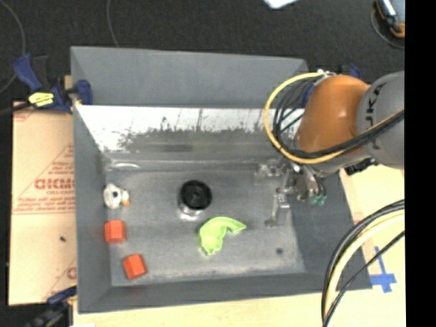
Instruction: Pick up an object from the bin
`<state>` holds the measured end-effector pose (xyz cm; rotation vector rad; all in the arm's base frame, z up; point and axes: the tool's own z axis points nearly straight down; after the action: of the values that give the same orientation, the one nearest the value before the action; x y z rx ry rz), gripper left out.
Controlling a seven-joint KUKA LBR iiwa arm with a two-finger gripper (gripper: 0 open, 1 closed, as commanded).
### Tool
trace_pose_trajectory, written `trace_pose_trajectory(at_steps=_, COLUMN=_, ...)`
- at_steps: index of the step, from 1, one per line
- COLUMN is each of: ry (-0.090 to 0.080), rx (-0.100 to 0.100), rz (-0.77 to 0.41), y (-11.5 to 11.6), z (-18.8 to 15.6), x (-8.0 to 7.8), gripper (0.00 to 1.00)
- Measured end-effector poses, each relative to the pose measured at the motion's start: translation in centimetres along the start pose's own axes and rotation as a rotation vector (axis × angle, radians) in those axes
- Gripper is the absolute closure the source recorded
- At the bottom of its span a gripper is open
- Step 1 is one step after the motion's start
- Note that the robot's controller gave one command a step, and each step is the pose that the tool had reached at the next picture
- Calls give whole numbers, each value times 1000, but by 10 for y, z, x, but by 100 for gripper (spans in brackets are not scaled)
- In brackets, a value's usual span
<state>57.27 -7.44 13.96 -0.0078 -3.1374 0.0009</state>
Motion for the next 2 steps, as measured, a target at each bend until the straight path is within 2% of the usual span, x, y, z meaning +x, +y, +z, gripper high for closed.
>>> trace_pose_trajectory(at_steps=1, ry=-8, rx=1, rz=-2, y=0, z=-5, x=-2, gripper=0)
trace_pose_trajectory(at_steps=2, ry=-7, rx=2, rz=-108, y=33, z=59, x=3, gripper=0)
